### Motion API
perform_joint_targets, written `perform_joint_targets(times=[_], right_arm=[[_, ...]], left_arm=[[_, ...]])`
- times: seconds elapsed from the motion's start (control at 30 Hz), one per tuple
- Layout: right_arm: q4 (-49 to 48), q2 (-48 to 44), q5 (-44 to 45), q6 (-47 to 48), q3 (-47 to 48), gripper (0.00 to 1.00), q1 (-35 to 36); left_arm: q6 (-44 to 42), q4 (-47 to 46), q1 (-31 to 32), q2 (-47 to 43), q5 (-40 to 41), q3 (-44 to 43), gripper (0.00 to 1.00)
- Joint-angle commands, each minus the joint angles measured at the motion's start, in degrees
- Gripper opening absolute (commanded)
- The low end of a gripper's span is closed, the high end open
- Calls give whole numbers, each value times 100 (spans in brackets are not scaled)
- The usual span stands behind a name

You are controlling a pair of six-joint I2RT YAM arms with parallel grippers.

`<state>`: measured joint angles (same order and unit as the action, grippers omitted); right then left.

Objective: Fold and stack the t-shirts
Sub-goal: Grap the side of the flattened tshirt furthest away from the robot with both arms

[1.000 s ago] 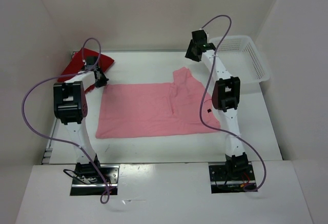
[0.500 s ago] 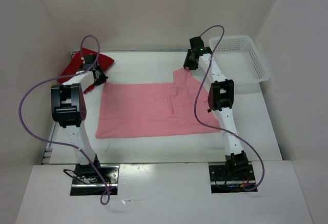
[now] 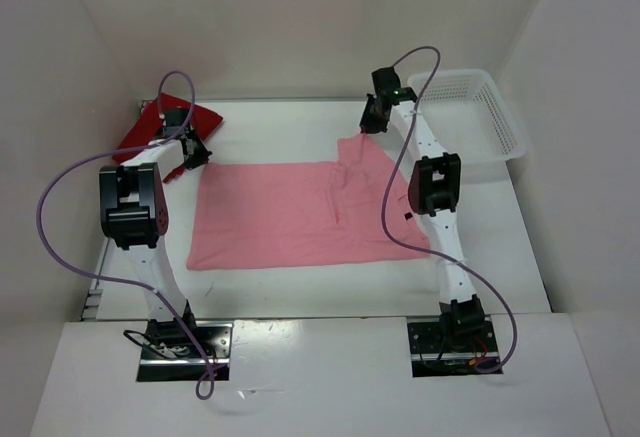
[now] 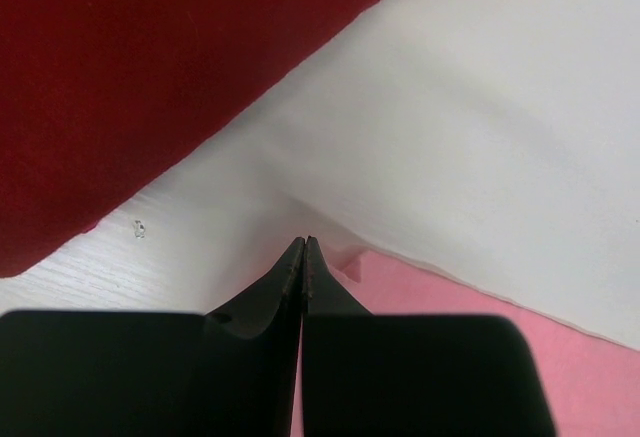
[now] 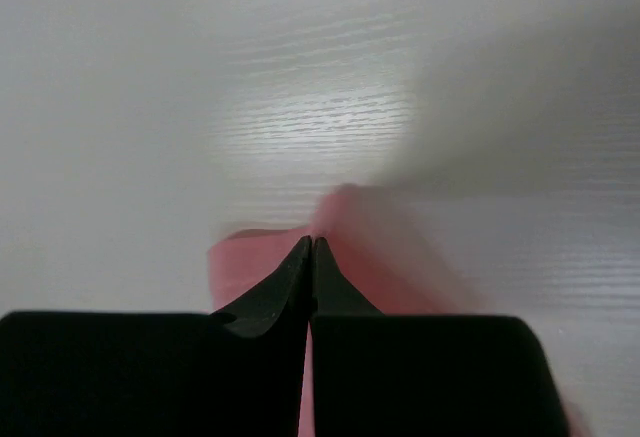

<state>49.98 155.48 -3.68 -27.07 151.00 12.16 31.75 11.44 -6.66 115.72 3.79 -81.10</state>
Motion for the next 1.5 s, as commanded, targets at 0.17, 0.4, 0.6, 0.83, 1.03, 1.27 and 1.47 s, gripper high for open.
perform_joint_targets(times=[0.17,0.4,0.6,0.83,1.03,1.27,1.47], right_arm=[[-146,-1730,331,123,-761,4,-109],[-691,-2057,676,70,-2443,28,-469],[-866,-2065,553,202,-2339,46,-469],[134,-277,-202,202,514,39,-522],[-374,17,-475,316,474,43,-408],[-436,378,-599,316,676,46,-285],[-585,632,-151,264,940,47,-100]], left_arm=[[112,-221,-178,-489,-124,33,0],[165,-221,-178,-489,-186,33,0],[165,-274,-178,-313,-239,33,0],[165,-274,-178,-261,-239,33,0],[165,-274,-178,-208,-239,-125,0],[165,-221,-178,-208,-291,-125,0],[165,-169,-178,-261,-291,-73,0]])
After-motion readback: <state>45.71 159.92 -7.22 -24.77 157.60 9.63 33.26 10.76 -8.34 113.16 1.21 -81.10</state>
